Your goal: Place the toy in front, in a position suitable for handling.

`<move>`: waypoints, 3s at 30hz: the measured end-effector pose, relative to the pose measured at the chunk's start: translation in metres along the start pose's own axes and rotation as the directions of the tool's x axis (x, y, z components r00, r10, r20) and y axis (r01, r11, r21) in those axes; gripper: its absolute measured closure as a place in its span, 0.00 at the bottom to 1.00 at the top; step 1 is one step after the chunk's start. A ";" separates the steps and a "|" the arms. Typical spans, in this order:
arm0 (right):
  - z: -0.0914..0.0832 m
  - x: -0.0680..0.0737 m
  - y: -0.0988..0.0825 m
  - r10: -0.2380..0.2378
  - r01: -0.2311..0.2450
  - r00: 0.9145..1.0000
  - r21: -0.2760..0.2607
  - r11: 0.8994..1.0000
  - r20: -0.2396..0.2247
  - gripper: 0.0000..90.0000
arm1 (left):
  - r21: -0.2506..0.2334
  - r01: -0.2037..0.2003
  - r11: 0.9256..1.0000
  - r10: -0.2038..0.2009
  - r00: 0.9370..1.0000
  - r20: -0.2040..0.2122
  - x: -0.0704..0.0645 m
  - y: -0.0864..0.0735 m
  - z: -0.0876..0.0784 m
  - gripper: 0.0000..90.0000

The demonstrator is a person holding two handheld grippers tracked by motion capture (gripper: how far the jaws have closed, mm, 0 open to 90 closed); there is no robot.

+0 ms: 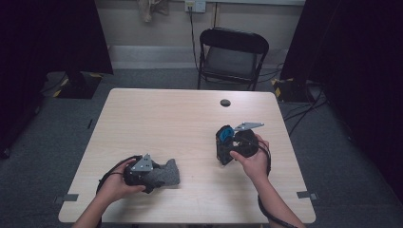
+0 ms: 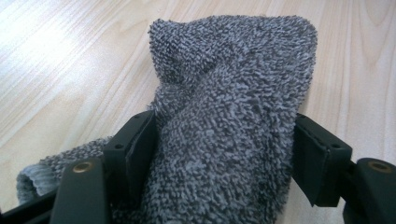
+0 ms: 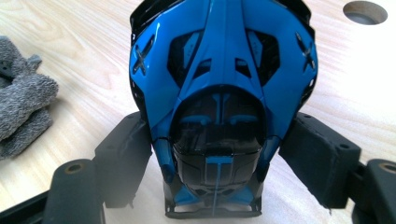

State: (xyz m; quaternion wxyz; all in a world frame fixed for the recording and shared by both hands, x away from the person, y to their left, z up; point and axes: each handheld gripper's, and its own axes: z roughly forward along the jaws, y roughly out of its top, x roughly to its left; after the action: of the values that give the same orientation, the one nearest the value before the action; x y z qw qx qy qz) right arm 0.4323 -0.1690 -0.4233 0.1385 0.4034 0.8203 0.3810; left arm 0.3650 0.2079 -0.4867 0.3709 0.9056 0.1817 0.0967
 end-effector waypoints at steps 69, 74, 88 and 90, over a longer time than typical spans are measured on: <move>0.091 0.075 -0.010 -0.117 0.137 0.984 0.159 0.978 -0.133 0.28 | -0.007 0.005 1.000 -0.005 1.000 -0.006 -0.001 -0.001 0.000 0.32; 0.091 0.074 -0.009 -0.116 0.138 0.983 0.162 0.977 -0.141 0.28 | -0.007 0.004 1.000 -0.004 1.000 -0.007 -0.001 -0.001 0.000 0.32; 0.093 0.078 -0.011 -0.182 0.200 0.975 0.147 0.969 -0.126 0.27 | -0.009 0.004 1.000 -0.004 1.000 -0.006 -0.001 -0.001 0.000 0.32; 0.092 0.077 -0.011 -0.182 0.201 0.974 0.149 0.968 -0.133 0.25 | -0.010 0.004 1.000 -0.004 1.000 -0.006 -0.001 -0.001 0.000 0.32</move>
State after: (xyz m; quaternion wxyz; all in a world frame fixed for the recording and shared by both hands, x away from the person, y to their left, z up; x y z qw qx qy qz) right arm 0.4262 -0.0664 -0.4869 0.0927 0.3089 0.8904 0.3212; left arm 0.3642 0.2082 -0.4878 0.3749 0.9031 0.1841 0.0995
